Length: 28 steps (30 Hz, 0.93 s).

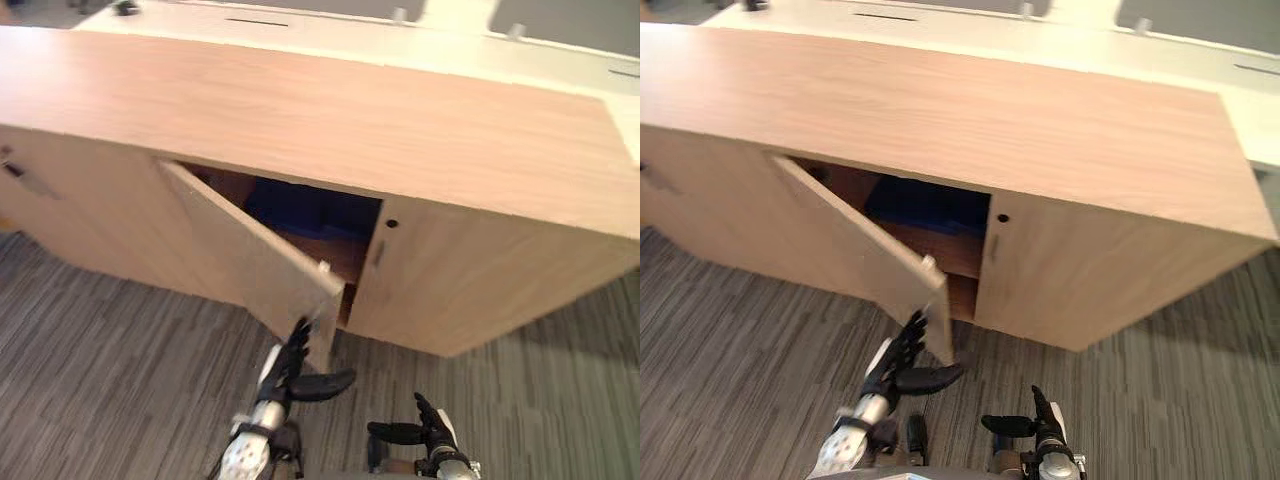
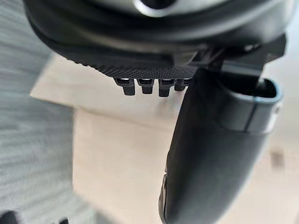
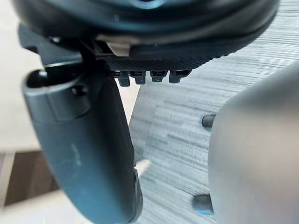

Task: Walk over to the cabinet, pick up the folder, carry it to the office cabinet, place the folder inside the office cabinet, then close the office cabinet door

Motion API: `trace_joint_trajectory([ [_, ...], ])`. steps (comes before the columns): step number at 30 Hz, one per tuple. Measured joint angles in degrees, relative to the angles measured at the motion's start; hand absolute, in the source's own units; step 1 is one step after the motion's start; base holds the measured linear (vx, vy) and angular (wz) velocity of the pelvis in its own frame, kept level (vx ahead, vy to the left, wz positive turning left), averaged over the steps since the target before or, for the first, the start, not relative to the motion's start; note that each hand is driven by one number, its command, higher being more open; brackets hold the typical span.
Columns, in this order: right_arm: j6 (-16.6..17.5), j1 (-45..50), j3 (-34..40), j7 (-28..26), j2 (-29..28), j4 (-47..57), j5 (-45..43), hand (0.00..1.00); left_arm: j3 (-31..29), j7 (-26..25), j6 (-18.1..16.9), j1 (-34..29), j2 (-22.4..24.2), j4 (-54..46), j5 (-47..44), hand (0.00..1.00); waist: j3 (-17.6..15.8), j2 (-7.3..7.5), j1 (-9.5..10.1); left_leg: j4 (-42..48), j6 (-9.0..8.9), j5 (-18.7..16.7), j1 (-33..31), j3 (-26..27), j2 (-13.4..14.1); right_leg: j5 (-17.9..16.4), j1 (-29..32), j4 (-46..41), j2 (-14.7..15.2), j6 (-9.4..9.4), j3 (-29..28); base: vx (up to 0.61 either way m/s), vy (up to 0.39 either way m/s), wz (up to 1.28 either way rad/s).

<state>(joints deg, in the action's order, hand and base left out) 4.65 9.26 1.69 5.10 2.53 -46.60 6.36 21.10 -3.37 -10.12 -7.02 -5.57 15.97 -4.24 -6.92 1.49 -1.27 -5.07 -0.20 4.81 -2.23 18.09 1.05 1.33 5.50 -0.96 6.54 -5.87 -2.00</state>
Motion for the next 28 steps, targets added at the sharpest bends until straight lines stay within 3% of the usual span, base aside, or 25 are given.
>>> trace_joint_trajectory([
  [2, 0.0, -0.4, -0.9, -0.1, 0.1, 0.6, -0.1, 1.00, -2.5, -1.5, 0.9, 6.2, -2.1, 3.8, 2.3, 1.00, 0.0, -0.06, -1.86, 0.0, -0.03, -0.4, 0.8, 2.3, 0.2, 0.6, 0.4, 0.3, -0.4, -0.10, -2.2, 0.05, 0.007, -0.63],
  [5, 0.0, -0.7, -1.0, -0.6, 0.3, 1.5, -0.2, 1.00, -8.2, -2.3, 1.8, 10.8, -5.6, 7.0, 4.9, 1.00, 0.1, -0.19, -4.47, 0.0, -0.32, -1.0, 1.8, 3.9, 0.3, 0.9, 0.5, 0.4, -0.7, -0.22, -4.1, 0.03, -0.010, -0.39],
  [12, 0.1, -0.9, 0.2, -2.8, 2.1, 1.2, -0.7, 1.00, -19.4, -5.8, 2.9, 15.4, -12.1, 11.5, 8.7, 1.00, 0.2, -1.06, -5.13, 0.0, -0.49, -1.1, 2.8, 5.0, 0.8, 1.8, -0.3, 1.4, -1.2, 0.25, -5.0, -0.02, -0.029, -0.10],
  [17, 0.0, -0.5, 0.9, -2.8, 4.6, -1.3, -0.7, 1.00, -20.7, -6.0, 2.8, 12.1, -11.7, 11.4, 8.6, 1.00, 0.3, -1.72, -4.70, -0.3, -0.51, -1.2, 3.5, 3.3, 0.6, 1.2, -1.9, 2.0, -1.0, 1.00, -3.2, -0.02, -0.018, 0.17],
  [23, -1.2, 0.6, 3.2, -2.6, 4.6, -2.5, -2.0, 1.00, -20.7, -0.9, 2.5, -1.4, -8.7, 9.3, 2.8, 1.00, 0.3, -1.72, -4.13, -0.3, -0.82, -1.4, 3.5, 2.4, 0.5, 1.0, -2.7, 2.6, -1.0, 0.98, -2.3, 0.02, -0.018, 0.07],
  [28, -1.2, -0.5, 6.3, -2.4, 4.7, -1.9, -2.9, 1.00, -22.3, 2.9, 3.0, -5.5, -7.2, 21.1, 4.1, 1.00, 0.3, -1.70, -2.58, -0.3, -1.18, -1.7, 4.2, 2.5, 0.8, 1.0, -3.5, 3.1, -1.3, 0.97, -2.4, 0.00, 0.000, 0.00],
])
